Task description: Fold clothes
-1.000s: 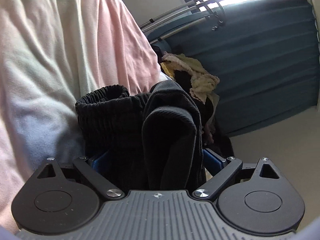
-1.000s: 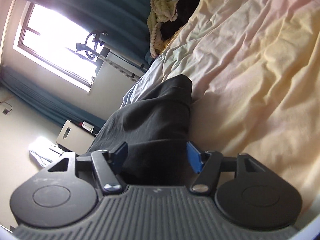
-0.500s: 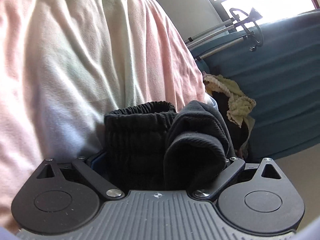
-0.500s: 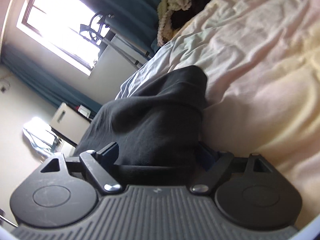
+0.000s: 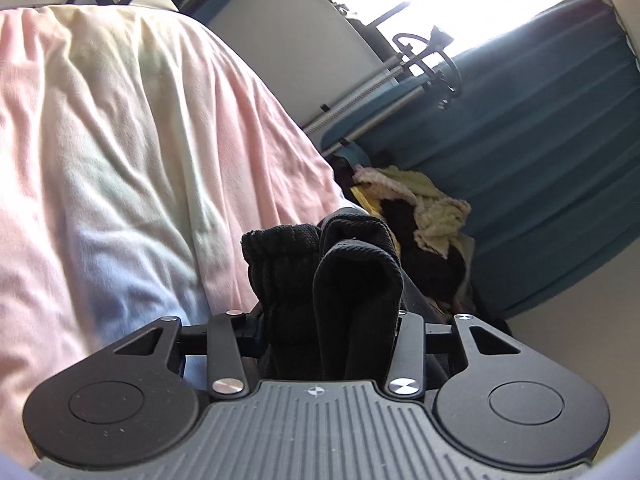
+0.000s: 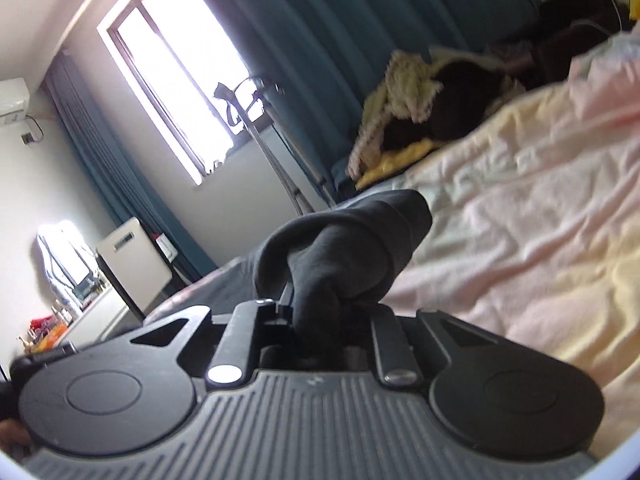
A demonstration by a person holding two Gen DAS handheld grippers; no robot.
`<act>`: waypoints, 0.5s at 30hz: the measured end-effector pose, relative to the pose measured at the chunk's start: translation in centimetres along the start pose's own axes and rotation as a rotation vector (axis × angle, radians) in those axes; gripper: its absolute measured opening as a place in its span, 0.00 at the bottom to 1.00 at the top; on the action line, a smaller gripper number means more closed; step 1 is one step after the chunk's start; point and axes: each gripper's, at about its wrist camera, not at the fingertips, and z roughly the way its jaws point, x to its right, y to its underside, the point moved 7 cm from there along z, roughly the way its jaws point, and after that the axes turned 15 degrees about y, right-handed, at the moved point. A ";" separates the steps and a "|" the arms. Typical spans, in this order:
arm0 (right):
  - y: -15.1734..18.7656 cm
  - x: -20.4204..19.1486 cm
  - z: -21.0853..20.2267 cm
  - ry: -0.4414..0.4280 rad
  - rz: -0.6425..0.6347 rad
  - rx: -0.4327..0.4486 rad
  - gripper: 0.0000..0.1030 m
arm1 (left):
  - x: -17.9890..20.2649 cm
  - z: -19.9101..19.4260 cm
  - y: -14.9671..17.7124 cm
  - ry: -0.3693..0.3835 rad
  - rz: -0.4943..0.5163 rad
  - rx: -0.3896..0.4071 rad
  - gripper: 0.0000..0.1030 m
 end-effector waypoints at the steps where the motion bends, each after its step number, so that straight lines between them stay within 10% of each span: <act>1: -0.9 0.2 -0.9 -0.002 0.006 0.011 0.15 | 0.8 -0.1 0.4 0.014 0.002 -0.011 0.46; 15: -15.8 11.0 -17.1 0.194 0.010 0.226 0.15 | 20.0 6.1 12.8 0.287 0.025 -0.214 0.46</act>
